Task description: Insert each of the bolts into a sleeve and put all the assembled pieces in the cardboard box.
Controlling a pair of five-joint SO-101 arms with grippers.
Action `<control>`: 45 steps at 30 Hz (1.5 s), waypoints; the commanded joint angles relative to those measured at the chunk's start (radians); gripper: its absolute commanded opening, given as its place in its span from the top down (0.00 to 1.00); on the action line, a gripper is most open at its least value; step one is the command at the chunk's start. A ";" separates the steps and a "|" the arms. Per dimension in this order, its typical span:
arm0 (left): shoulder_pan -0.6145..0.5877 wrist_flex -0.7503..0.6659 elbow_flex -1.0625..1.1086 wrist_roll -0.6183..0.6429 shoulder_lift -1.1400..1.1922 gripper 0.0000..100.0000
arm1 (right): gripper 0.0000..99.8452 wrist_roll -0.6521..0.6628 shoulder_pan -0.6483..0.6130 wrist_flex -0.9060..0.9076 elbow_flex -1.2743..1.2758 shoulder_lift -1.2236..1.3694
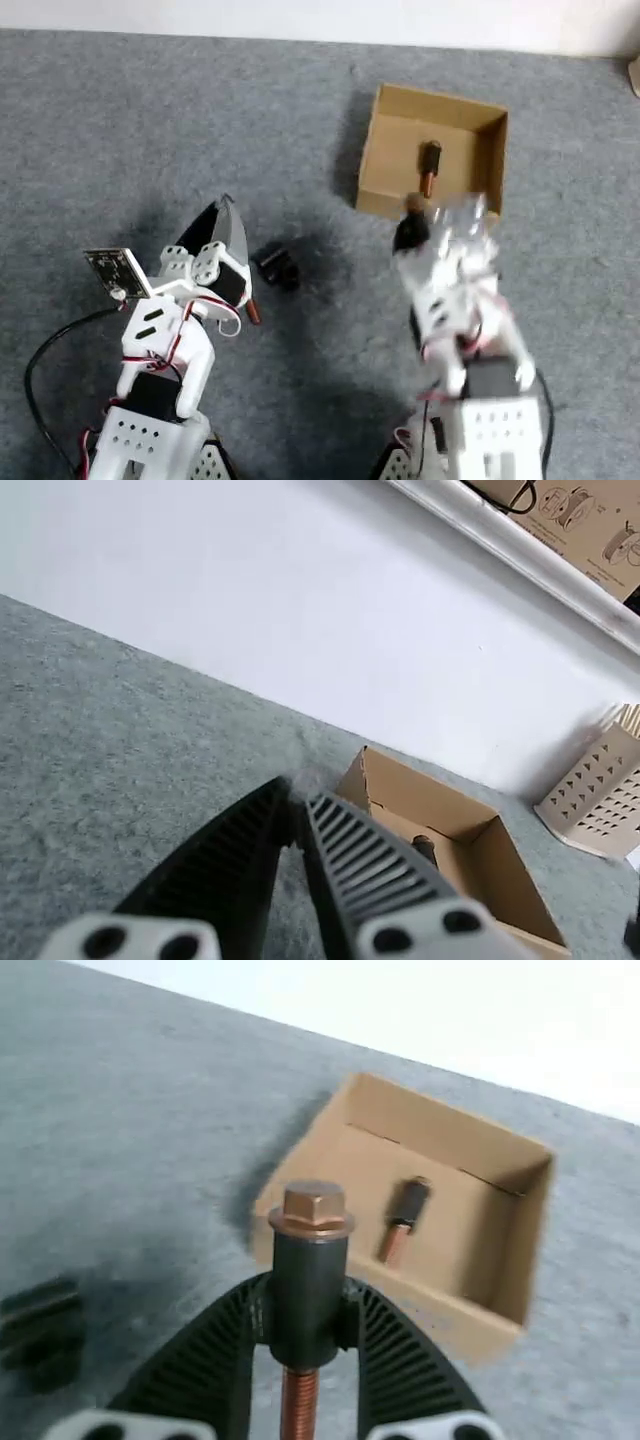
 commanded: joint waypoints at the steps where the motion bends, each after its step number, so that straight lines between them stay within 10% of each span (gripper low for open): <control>1: -0.010 -0.025 -0.012 -0.003 -0.004 0.99 | 1.00 0.020 0.061 -0.013 -0.426 0.444; 23: -0.008 -0.029 -0.013 -0.003 -0.004 0.99 | 1.00 0.023 0.272 0.911 -2.677 2.374; 30: -0.008 -0.029 -0.013 -0.003 -0.004 0.99 | 0.98 0.018 0.265 0.938 -2.753 2.428; 38: -0.008 -0.029 -0.013 -0.003 -0.004 0.99 | 0.63 0.023 0.259 0.989 -2.755 2.321; 45: -0.008 -0.029 -0.013 -0.003 -0.004 0.99 | 0.62 0.017 0.236 1.033 -2.755 2.135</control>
